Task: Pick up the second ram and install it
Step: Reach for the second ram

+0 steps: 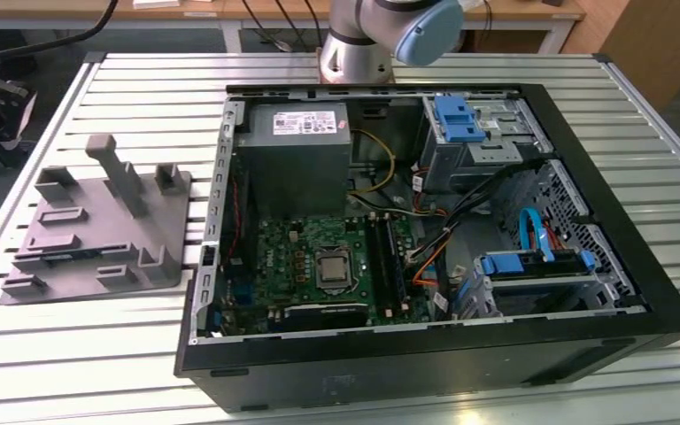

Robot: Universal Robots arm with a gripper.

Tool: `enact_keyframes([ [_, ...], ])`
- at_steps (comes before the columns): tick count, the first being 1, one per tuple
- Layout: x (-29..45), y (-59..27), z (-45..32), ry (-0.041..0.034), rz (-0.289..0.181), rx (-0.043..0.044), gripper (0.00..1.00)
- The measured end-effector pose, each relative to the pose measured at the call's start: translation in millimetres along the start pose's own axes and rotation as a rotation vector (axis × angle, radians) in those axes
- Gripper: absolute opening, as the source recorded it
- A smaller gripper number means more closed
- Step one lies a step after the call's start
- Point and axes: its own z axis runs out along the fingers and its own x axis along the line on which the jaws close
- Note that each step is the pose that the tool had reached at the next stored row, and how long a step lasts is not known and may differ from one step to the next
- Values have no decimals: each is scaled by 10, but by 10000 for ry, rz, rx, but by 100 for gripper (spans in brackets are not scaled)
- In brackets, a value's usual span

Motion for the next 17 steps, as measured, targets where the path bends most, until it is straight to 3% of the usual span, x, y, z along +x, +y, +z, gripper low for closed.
enact_keyframes([
  [17, 4, -22, 248, -1, 1, -1, 10],
])
